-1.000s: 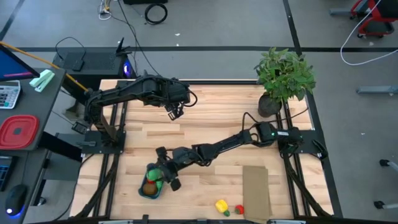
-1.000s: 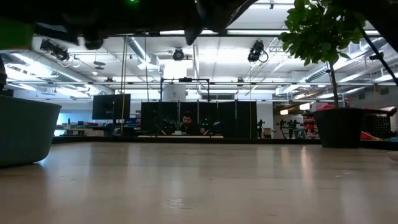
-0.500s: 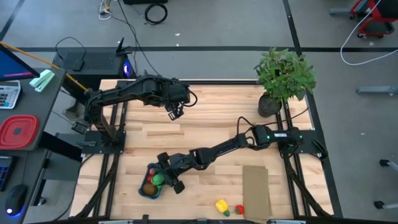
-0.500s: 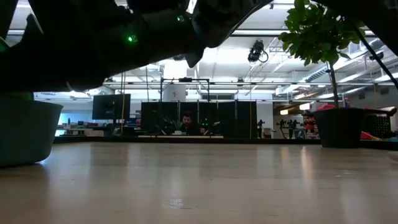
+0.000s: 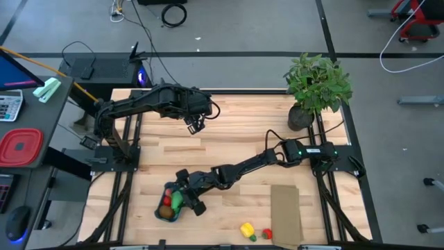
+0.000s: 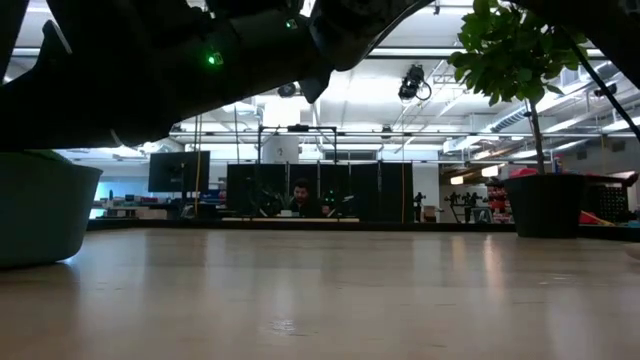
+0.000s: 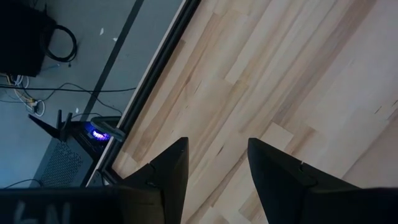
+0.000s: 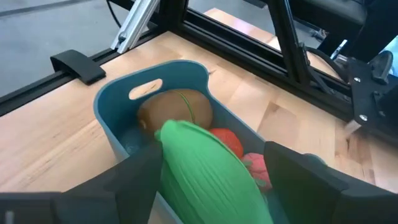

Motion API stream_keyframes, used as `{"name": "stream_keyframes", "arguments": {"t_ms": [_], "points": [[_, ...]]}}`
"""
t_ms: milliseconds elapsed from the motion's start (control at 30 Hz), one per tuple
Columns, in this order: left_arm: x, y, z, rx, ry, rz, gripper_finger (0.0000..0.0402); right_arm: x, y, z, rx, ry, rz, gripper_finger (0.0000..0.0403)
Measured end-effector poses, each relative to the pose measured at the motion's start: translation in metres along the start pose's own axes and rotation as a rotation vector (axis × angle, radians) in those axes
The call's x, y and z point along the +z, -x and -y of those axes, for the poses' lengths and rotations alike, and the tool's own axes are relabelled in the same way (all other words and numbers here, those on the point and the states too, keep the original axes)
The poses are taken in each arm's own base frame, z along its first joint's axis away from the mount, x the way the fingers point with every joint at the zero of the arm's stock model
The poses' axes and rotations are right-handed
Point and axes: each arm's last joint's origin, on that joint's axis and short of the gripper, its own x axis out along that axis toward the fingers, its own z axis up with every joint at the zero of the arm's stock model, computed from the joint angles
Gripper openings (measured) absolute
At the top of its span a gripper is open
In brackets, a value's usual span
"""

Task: Pick and placing Produce into tupperware
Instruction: Put the green corn into the blue bin, then put the red strawberry into the blue bin

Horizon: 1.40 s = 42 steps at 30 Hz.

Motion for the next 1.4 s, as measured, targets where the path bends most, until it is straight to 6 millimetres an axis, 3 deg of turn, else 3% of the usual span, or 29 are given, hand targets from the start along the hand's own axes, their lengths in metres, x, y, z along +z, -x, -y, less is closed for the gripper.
{"name": "stream_keyframes", "arguments": {"t_ms": [233,400,567,800,933,1167,1400], "points": [[0.0,0.0,0.0,0.0,0.001,0.0,0.0172,0.014,0.005,0.004,-0.016,0.003,0.027,0.031],[0.0,0.0,0.001,-0.046,0.027,-0.018,0.0172,0.048,0.036,0.011,0.003,-0.077,-0.031,0.0303],[-0.001,0.001,0.003,-0.067,0.05,-0.024,0.0172,0.055,0.081,0.005,0.083,-0.248,-0.38,0.0289],[-0.002,0.002,0.006,-0.085,0.142,-0.033,0.0172,0.066,0.166,-0.017,0.1,-0.512,-0.904,0.0275],[-0.002,0.003,0.007,-0.091,0.142,-0.033,0.0172,0.087,0.216,-0.031,0.041,-0.549,-1.06,0.027],[-0.007,0.011,0.024,-0.222,0.127,-0.061,0.0172,0.125,0.289,-0.057,-0.122,-0.57,-0.964,0.0265],[-0.015,0.041,0.072,-0.494,0.016,0.041,0.0172,0.136,0.34,-0.08,-0.285,-0.669,-0.8,0.0261]]}}
